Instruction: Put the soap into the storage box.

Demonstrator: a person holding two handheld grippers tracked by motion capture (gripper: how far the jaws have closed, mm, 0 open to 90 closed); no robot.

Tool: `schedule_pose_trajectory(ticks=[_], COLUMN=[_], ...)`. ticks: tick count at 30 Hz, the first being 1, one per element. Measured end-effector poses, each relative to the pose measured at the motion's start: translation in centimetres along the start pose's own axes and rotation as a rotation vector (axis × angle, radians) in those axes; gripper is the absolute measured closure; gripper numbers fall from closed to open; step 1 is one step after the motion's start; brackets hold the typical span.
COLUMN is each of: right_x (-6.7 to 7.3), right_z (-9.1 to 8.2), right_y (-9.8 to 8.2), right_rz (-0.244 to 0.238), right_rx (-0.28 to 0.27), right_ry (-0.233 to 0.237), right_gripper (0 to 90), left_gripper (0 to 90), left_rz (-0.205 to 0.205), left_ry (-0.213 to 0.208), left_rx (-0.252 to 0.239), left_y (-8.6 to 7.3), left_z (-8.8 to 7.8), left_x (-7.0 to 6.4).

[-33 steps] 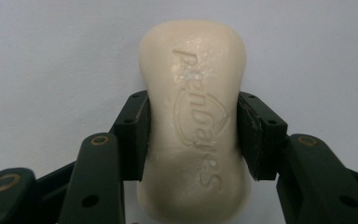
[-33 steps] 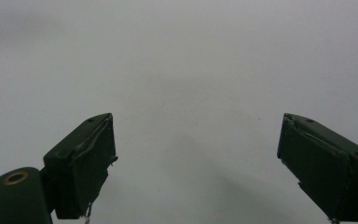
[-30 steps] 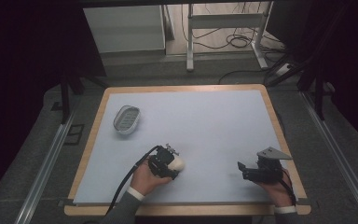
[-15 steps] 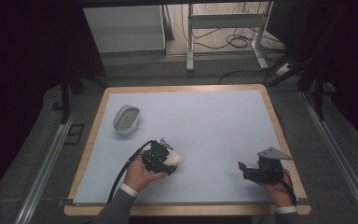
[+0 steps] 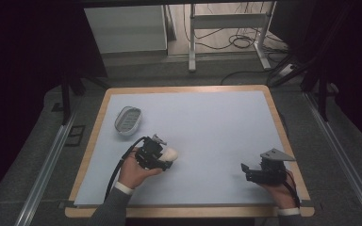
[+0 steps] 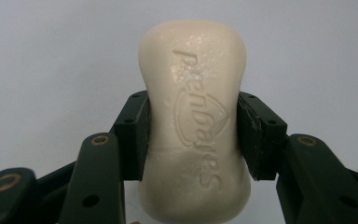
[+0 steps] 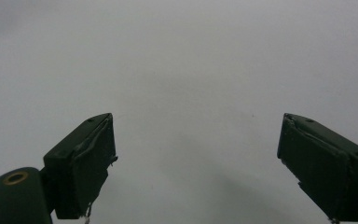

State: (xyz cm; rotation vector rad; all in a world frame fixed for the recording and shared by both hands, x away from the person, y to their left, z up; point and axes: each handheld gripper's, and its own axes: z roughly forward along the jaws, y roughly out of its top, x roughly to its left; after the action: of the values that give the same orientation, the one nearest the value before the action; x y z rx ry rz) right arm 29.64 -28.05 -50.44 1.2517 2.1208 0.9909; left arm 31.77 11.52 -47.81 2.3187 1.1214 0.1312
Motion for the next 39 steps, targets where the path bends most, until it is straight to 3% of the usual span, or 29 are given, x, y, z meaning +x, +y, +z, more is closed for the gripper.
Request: schedule_pose_trajectory(ticks=[20, 39], right_x=[-0.2, -0.3], right_z=[0.1, 0.2], right_y=[-0.1, -0.2], right_rz=[0.005, 0.009], right_rx=[0.010, 0.018], right_ry=[-0.009, -0.013], right_gripper=[10.9, 10.9], left_gripper=[49.5, 49.5], left_rz=[-0.032, -0.052], left_ry=[0.019, 0.065], left_rx=[-0.022, -0.035], left_y=[-0.2, 0.3], left_z=[-1.3, -3.0], left_x=[1.6, 3.4])
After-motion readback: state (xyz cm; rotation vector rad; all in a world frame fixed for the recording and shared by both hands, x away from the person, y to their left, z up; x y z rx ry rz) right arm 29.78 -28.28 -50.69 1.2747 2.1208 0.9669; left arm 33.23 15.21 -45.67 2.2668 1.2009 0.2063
